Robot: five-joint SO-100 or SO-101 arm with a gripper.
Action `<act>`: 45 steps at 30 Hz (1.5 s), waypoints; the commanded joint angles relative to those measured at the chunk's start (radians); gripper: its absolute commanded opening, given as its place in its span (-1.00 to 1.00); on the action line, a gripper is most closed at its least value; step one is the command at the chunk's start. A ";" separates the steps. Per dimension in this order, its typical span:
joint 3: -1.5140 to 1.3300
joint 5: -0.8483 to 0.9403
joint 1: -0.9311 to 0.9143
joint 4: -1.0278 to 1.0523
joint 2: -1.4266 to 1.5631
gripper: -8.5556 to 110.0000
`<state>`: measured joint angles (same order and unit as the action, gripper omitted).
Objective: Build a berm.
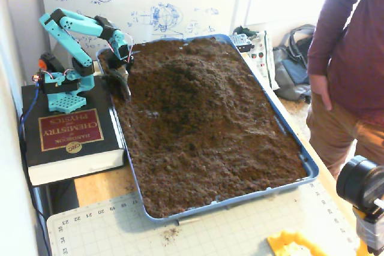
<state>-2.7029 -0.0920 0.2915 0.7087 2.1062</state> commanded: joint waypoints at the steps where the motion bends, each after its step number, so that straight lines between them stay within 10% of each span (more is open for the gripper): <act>1: -0.015 -0.025 0.089 -0.115 0.029 -0.85; 16: 0.051 -0.026 0.121 -0.466 -0.278 -0.85; 45: 0.635 -0.025 -0.127 -0.439 -0.698 -0.85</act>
<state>-2.2028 -0.1074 0.2102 0.2915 1.4051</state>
